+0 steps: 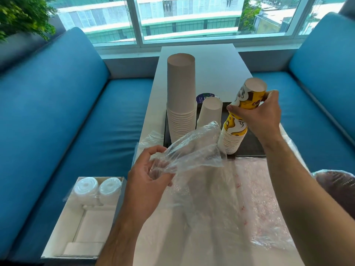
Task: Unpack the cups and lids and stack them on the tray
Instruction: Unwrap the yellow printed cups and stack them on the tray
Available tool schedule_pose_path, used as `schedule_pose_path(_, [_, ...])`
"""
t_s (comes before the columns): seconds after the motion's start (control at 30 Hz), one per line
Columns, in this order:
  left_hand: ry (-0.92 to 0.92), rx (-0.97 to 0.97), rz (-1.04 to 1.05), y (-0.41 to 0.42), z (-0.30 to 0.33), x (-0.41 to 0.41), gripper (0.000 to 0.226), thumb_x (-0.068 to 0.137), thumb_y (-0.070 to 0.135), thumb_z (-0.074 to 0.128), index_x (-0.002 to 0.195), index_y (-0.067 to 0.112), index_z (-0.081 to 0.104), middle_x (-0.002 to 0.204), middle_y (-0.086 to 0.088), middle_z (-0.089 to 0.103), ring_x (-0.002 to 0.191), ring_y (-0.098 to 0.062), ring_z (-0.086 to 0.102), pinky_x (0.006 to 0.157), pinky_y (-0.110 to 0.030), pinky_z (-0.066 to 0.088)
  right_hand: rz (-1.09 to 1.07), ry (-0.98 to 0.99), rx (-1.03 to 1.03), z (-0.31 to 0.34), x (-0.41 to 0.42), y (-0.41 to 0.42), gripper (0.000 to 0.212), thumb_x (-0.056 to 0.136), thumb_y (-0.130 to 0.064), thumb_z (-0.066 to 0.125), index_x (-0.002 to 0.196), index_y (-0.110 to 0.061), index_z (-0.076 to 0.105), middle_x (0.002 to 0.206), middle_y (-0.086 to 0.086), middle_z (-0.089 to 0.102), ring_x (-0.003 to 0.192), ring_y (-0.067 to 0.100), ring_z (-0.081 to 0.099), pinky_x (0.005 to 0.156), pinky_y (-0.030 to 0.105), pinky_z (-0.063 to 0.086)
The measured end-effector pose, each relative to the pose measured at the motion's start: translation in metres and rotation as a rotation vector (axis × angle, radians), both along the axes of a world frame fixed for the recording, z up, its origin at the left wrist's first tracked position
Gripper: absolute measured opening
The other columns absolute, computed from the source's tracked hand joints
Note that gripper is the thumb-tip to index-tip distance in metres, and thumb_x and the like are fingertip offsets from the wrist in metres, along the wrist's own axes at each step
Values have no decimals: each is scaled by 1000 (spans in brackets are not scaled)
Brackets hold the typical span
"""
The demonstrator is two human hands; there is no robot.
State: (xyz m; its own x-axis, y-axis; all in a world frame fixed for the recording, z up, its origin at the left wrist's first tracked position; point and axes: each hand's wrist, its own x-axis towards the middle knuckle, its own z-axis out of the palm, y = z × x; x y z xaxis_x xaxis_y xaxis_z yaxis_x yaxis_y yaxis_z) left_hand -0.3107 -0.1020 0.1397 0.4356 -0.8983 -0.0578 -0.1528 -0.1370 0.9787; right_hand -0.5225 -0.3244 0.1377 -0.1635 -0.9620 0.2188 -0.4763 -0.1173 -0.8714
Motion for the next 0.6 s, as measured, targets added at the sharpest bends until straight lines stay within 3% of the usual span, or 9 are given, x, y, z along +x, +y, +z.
schedule_pose_path(0.1, [9,-4,10,1,-1,1,44,82,9,79,104,42,61,107,-3,73,72,-14,71,61,-21,56,-31,25,31,-22,4,-5,87,57,-57,92,118,-21,42,115,1,61,107,21,63,98,49,54])
schedule_pose_path(0.23, [19,-12,13,1,-4,3,43,82,8,79,105,40,63,104,-3,73,70,-12,69,61,-22,56,-73,48,62,-47,9,-1,85,52,-61,92,109,-24,41,108,-2,60,106,23,63,97,59,50])
schedule_pose_path(0.4, [13,-16,15,1,-6,5,43,82,8,79,108,38,63,105,-3,73,72,-12,70,61,-22,56,-100,71,73,-61,10,-1,80,61,-55,92,110,-28,35,108,-5,51,110,24,60,102,62,46])
schedule_pose_path(0.6, [4,-29,0,1,-9,7,43,82,8,80,107,39,63,108,-4,73,74,-15,70,62,-23,57,-62,128,82,-61,-1,-4,79,64,-47,92,119,-20,43,118,1,61,115,27,60,102,63,44])
